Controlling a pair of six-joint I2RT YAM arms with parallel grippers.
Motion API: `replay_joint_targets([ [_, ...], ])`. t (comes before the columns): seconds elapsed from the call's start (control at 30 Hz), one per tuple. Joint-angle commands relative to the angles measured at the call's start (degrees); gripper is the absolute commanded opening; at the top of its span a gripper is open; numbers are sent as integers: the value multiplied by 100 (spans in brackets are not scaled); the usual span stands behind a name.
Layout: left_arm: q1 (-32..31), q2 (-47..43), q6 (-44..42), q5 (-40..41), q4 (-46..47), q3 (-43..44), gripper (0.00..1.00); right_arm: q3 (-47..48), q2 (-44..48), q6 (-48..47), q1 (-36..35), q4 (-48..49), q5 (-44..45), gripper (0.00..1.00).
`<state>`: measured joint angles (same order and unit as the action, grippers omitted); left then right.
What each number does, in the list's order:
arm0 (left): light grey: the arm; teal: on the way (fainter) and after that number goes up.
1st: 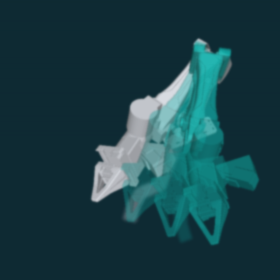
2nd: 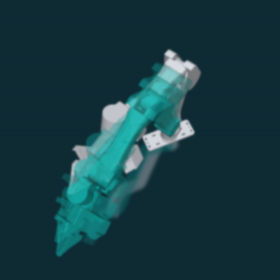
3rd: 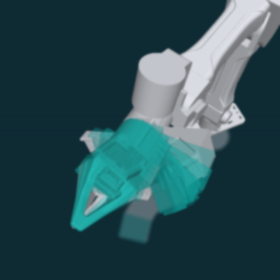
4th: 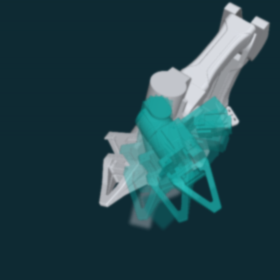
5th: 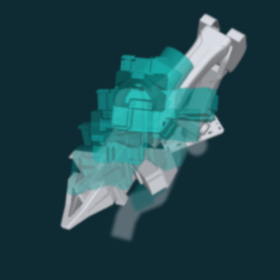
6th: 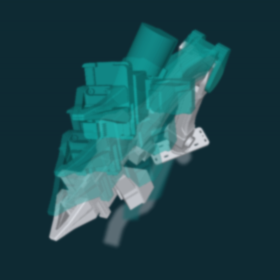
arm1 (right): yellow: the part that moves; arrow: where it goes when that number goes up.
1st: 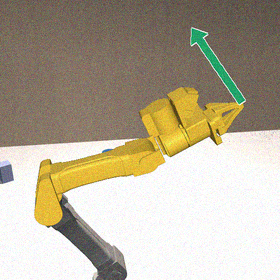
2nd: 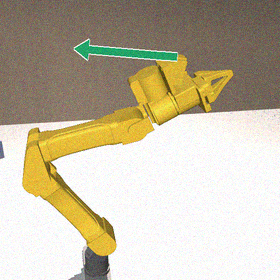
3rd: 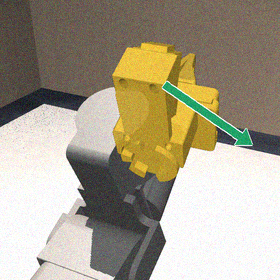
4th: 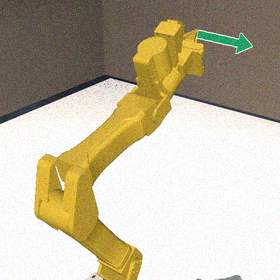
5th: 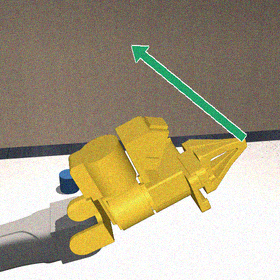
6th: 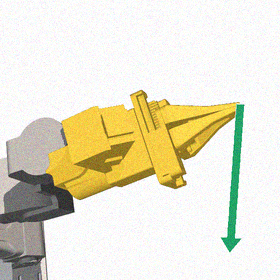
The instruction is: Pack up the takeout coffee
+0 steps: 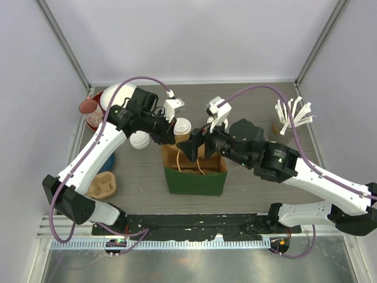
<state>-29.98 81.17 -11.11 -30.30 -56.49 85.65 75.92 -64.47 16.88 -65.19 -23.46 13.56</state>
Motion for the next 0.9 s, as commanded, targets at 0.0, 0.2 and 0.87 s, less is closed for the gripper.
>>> replay_joint_targets([
  [0.0,-35,145,-163,-19,-371,154,1,677,75,-194,-29,-78,812,92],
  [0.2,-35,251,-172,-37,-451,286,10,2425,-926,-212,506,-1799,1895,100],
  [0.87,-43,172,-251,-142,-776,874,54,2463,-1358,-423,3045,-2426,192,100],
])
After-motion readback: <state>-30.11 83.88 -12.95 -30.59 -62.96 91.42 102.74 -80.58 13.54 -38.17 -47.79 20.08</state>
